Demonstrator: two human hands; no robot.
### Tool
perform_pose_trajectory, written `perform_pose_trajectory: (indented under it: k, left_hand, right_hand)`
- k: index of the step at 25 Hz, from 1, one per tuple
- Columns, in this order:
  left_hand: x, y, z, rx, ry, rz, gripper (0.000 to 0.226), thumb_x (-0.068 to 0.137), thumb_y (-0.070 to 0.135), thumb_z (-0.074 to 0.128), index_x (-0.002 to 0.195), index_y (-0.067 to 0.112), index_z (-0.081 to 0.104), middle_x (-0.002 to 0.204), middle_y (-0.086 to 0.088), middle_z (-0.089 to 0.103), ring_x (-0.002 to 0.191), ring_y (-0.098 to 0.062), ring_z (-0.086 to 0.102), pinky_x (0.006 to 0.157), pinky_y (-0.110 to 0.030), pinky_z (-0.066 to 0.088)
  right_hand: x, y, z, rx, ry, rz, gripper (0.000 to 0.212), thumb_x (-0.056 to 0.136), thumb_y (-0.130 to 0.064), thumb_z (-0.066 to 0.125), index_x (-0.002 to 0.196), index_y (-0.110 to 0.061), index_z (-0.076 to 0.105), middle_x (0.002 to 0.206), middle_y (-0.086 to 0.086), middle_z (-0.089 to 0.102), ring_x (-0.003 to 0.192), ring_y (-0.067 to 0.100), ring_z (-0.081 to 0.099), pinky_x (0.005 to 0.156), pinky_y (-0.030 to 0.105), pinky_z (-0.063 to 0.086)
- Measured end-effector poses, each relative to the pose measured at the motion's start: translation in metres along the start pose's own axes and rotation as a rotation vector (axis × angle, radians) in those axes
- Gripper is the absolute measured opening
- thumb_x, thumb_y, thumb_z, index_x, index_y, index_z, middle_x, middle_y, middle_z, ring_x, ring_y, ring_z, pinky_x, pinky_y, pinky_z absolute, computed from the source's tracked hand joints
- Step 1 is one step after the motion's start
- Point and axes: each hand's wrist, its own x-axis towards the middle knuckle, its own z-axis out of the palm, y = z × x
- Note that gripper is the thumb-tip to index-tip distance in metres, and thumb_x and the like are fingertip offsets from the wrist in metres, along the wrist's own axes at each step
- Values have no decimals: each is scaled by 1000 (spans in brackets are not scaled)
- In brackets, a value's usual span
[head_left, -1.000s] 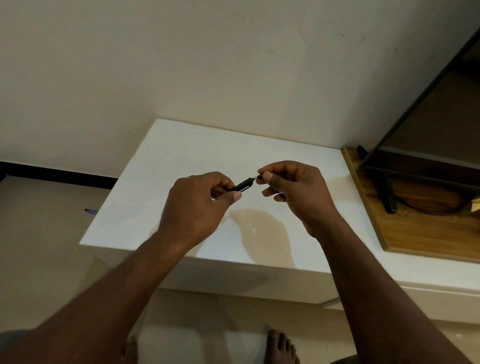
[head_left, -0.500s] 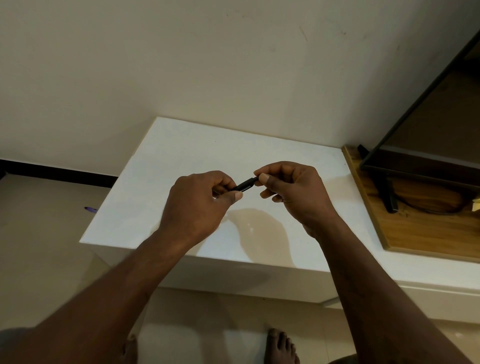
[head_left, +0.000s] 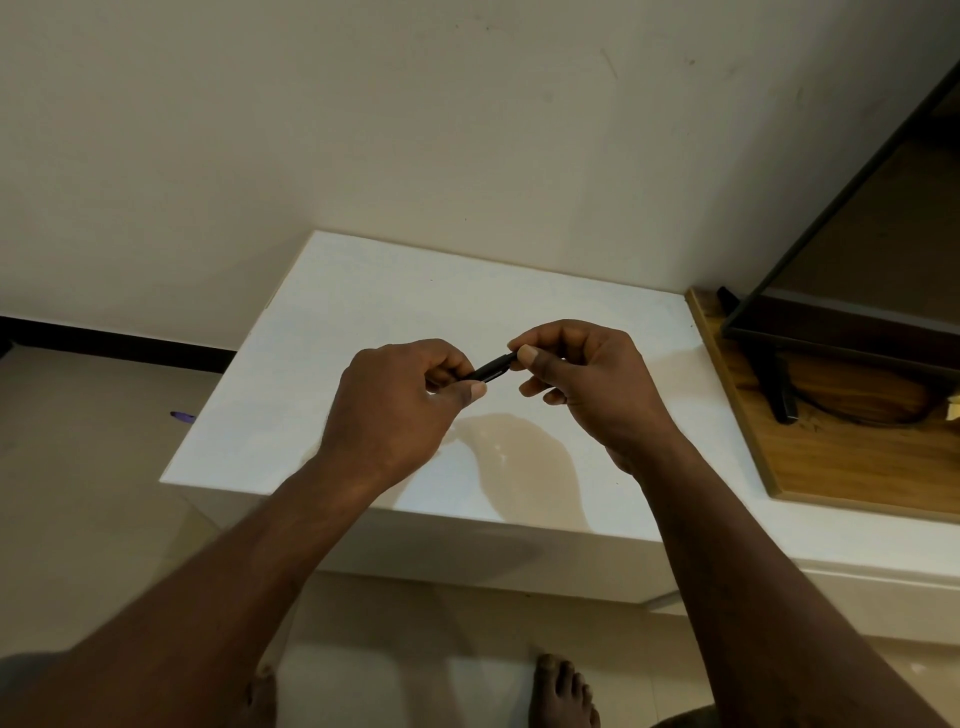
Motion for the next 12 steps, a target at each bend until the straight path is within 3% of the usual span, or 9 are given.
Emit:
perform_pose_trajectory:
  k: [12]
  left_hand:
    - [-1, 2, 0, 9, 13, 28, 10, 85, 41, 80, 90, 32, 78, 76, 17, 73, 78, 2, 66, 74, -28, 55]
  right_hand:
    - [0, 2, 5, -8, -7, 27, 10, 102, -19, 69, 95, -16, 77, 88, 0, 82, 78, 15, 79, 70, 29, 53]
